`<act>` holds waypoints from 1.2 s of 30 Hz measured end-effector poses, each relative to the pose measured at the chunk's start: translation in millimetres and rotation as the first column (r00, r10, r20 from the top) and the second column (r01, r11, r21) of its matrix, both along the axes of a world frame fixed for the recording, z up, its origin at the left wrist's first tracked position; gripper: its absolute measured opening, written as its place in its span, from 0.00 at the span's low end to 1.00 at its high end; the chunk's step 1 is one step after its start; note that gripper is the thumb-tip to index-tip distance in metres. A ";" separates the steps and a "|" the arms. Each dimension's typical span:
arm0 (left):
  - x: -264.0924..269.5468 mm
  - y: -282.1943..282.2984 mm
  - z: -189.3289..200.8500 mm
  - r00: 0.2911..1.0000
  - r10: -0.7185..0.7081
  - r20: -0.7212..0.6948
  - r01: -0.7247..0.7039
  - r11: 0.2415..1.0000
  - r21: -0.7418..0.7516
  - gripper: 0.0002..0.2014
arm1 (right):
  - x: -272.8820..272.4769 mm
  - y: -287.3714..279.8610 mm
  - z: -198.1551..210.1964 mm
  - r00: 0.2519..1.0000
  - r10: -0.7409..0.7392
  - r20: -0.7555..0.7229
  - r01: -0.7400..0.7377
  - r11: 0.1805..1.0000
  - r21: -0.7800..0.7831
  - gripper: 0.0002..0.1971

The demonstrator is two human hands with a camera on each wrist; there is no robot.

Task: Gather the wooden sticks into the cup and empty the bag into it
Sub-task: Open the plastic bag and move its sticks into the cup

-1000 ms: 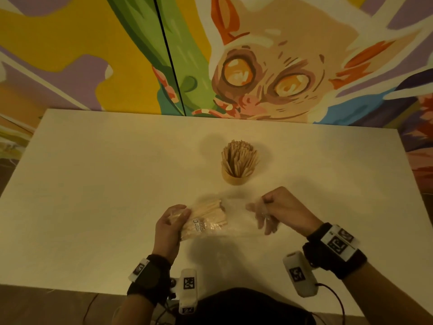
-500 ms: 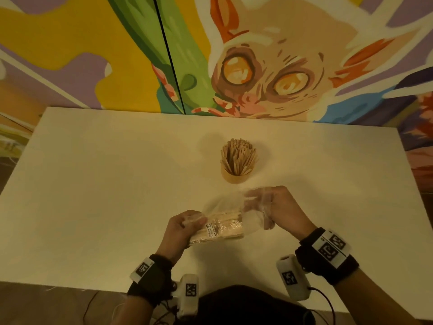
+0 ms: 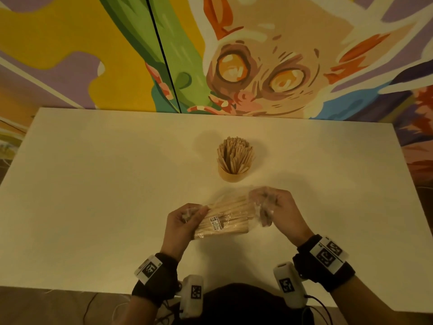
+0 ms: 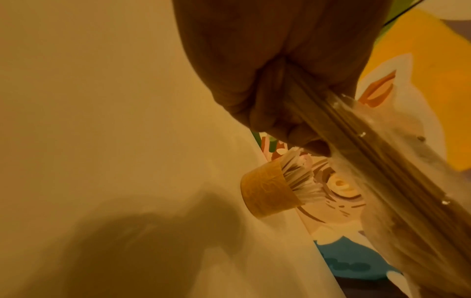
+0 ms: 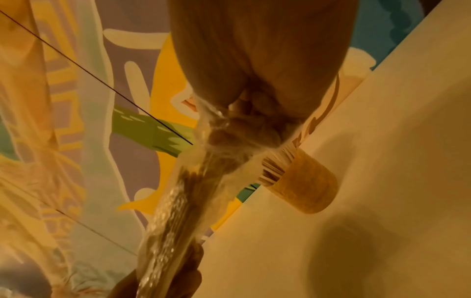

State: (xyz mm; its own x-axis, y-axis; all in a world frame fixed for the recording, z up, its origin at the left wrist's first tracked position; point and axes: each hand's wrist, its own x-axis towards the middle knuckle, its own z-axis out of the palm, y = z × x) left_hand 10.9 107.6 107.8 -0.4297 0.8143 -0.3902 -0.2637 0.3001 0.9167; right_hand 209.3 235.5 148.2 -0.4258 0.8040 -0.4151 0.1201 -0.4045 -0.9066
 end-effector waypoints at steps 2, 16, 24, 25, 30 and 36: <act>0.7 1.7 0.2 0.999 -0.045 -0.017 0.045 0.999 -0.008 0.05 | -1.1 -3.3 -4.1 0.999 0.009 0.040 -0.011 0.999 0.052 0.12; 9.8 10.8 4.8 0.995 -0.086 -0.057 0.087 0.996 0.003 0.04 | 8.2 5.6 4.7 0.999 -0.016 0.049 0.012 0.996 0.086 0.11; 7.1 10.2 -1.1 0.999 -0.023 -0.042 0.022 0.999 -0.025 0.04 | 20.7 16.3 1.2 0.988 -0.150 -0.015 0.150 0.988 -0.021 0.10; 4.5 9.6 -1.0 1.000 0.001 -0.027 -0.002 0.999 -0.039 0.04 | 24.3 20.6 2.4 0.986 -0.167 -0.015 0.167 0.986 0.003 0.11; -10.7 3.9 -3.9 0.997 0.080 0.017 -0.079 0.995 -0.061 0.07 | 41.0 40.0 15.5 0.981 -0.194 0.005 0.190 0.969 0.160 0.17; -24.6 -12.6 -10.3 0.990 0.122 0.069 -0.110 0.981 -0.157 0.05 | 60.3 60.4 9.7 0.977 -0.215 0.005 0.213 0.971 0.104 0.14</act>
